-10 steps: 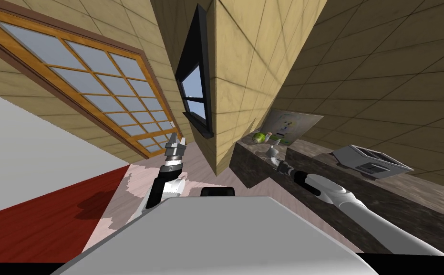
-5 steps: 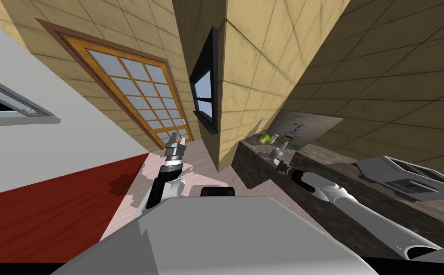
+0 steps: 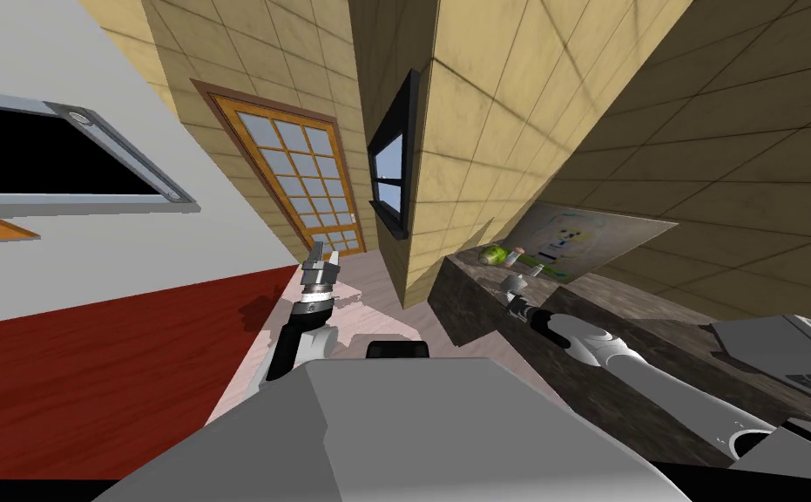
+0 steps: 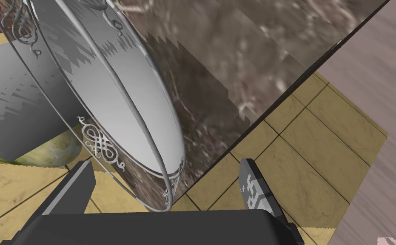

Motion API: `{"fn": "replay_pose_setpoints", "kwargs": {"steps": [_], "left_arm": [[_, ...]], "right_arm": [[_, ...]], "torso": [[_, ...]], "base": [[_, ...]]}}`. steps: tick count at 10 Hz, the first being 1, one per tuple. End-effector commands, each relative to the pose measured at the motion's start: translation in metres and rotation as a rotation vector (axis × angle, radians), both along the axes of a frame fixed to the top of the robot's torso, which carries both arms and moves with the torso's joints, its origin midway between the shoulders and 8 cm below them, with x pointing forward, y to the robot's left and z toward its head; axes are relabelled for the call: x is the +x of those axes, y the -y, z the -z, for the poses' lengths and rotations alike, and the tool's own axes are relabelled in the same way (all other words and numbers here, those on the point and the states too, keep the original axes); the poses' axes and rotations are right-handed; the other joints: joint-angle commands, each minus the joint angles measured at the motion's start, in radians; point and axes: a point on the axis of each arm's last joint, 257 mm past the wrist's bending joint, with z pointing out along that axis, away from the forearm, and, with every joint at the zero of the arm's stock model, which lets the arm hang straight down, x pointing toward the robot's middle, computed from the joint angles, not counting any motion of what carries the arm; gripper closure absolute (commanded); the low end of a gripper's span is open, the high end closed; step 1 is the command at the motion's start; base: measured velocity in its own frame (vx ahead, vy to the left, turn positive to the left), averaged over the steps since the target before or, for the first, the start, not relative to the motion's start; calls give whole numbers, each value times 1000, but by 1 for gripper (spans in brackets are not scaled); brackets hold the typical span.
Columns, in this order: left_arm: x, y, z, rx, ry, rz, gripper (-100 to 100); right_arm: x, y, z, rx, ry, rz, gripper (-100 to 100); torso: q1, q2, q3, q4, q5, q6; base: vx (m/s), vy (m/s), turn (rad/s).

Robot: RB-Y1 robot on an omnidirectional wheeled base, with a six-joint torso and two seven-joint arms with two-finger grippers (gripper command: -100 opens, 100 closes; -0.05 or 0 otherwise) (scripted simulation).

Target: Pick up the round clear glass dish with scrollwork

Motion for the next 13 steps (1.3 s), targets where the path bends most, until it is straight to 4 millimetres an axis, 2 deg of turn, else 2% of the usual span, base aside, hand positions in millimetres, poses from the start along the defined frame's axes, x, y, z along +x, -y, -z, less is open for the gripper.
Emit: {"fn": "replay_pose_setpoints", "kwargs": {"steps": [1, 3, 4, 6, 7, 9, 10, 12, 13], "left_arm": [[0, 0, 0, 0, 0, 0, 0], [0, 0, 0, 0, -1, 0, 0], [0, 0, 0, 0, -1, 0, 0], [0, 0, 0, 0, 0, 0, 0], [0, 0, 0, 0, -1, 0, 0], [0, 0, 0, 0, 0, 0, 0], [0, 0, 0, 0, -1, 0, 0], [0, 0, 0, 0, 0, 0, 0], [0, 0, 0, 0, -1, 0, 0]], "right_arm": [[2, 8, -3, -3, 7, 40, -100], [-8, 1, 13, -1, -33, 25, -100], [-1, 21, -2, -1, 4, 102, -100], [-12, 16, 14, -4, -37, 90, -100], [-8, 37, 0, -11, -2, 169, -100], [-18, 32, 14, -14, -39, 156, -100], [-14, 55, -4, -24, 4, 238, -100], [-25, 51, 11, -29, -37, 225, -100], [-20, 74, -11, -38, 16, 306, -100]], "torso": [[0, 0, 0, 0, 0, 0], [-1, -8, -4, -1, 0, 2], [0, -13, -7, -3, 0, 2], [-1, -8, -4, -2, 0, 1], [0, -9, -5, -2, 0, 2], [0, -4, -2, -1, 0, 2], [-1, -8, -4, -1, 0, 3], [-1, -5, -3, -1, 0, 1], [0, -9, -4, -1, 0, 3]], "base": [[-202, -50, 239], [-19, -25, -7], [-76, -35, 351], [-108, -26, 171], [-170, 8, 352], [-127, -26, 121], [-145, -34, 321], [-117, -19, 161], [-122, 29, 329]]}}
